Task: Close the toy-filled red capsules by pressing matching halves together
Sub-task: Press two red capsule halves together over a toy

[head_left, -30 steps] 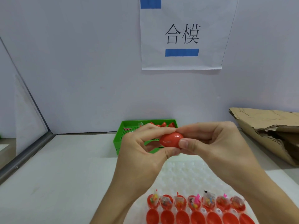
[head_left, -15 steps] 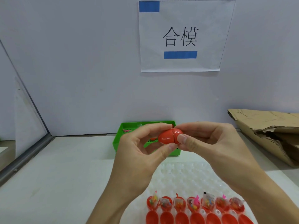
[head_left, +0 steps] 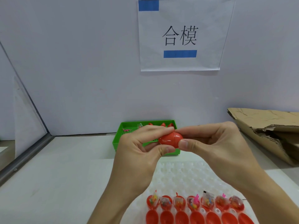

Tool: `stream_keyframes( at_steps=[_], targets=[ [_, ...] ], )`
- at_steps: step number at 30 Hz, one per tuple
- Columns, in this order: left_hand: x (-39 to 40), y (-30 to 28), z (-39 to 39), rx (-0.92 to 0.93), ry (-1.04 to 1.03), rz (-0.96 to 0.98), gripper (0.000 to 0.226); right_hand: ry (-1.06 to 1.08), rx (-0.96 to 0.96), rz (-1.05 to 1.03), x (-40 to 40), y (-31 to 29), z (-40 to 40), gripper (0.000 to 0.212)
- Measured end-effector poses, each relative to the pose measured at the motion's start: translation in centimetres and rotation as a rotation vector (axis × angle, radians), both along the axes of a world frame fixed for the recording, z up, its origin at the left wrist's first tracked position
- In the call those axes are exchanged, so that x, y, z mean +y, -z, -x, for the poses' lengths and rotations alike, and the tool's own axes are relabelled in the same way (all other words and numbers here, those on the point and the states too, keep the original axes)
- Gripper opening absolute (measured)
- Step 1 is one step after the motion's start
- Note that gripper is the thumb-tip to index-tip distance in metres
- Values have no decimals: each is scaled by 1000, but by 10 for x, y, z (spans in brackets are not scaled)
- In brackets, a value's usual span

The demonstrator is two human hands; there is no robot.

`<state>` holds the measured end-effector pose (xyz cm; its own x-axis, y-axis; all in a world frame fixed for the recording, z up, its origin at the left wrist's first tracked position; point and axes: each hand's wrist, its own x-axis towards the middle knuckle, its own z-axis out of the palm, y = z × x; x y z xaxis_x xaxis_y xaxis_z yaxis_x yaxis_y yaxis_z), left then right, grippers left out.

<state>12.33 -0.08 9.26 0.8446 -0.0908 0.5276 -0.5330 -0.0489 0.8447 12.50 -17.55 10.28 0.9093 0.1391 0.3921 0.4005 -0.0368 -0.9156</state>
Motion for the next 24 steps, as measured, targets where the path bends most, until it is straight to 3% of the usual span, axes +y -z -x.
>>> stream_keyframes(
  at_steps=[12, 17, 24],
  targets=[
    [-1, 1, 0, -39, -36, -29, 40, 93, -72, 39, 7, 0, 2, 22],
    [-6, 5, -1, -116, -135, -125, 48, 220, -161, 175, 9, 2, 3, 38],
    [-13, 15, -5, -178, -186, -156, 50, 266, -202, 236, 10, 6, 0, 40]
  ],
)
